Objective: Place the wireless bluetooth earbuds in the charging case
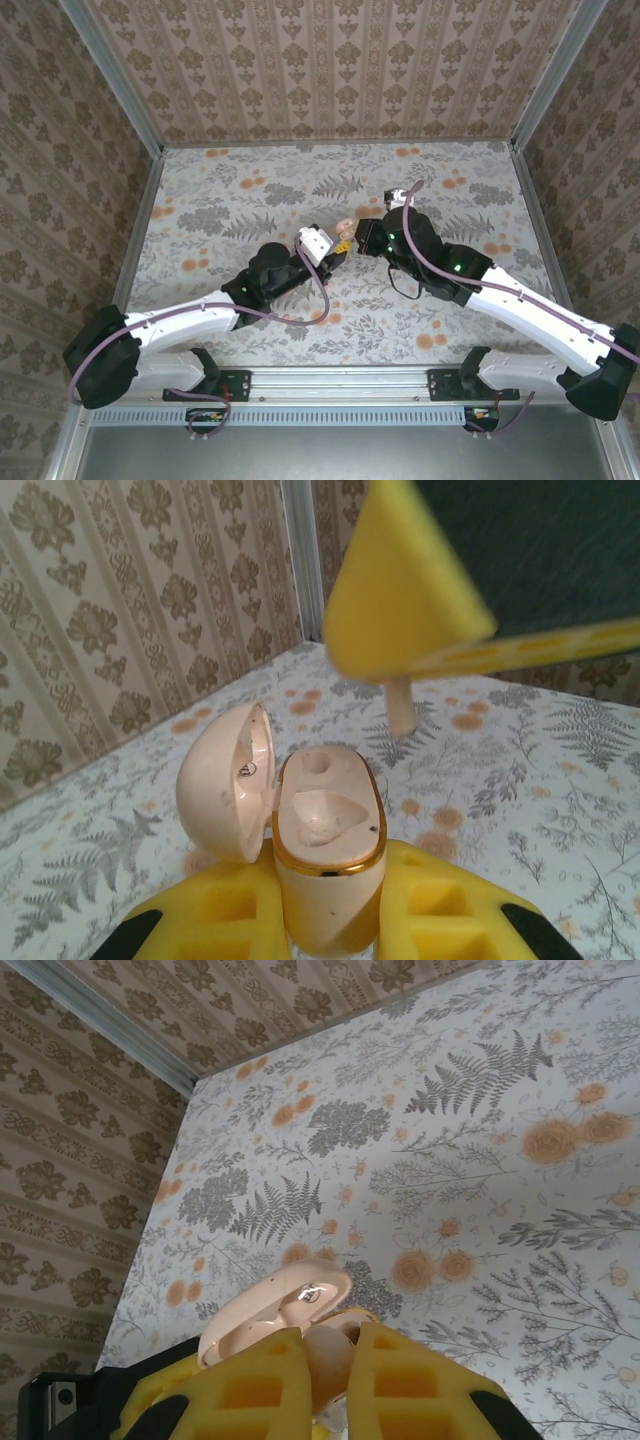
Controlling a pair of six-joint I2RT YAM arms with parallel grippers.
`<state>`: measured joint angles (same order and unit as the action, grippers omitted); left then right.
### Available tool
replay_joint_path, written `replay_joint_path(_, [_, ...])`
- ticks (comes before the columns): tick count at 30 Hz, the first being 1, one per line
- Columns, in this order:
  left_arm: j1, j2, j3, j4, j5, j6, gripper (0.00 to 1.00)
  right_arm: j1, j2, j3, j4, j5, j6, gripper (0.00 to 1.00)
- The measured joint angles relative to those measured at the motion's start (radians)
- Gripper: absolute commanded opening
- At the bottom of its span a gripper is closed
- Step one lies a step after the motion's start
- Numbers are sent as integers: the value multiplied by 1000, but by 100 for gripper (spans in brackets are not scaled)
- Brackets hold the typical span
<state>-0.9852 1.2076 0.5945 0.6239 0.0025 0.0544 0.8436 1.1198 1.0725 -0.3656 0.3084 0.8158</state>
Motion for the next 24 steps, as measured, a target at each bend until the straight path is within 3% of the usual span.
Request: replay_joint_path(24, [-29, 43, 17, 82, -35, 22, 0, 61, 28, 0, 79, 63, 29, 8])
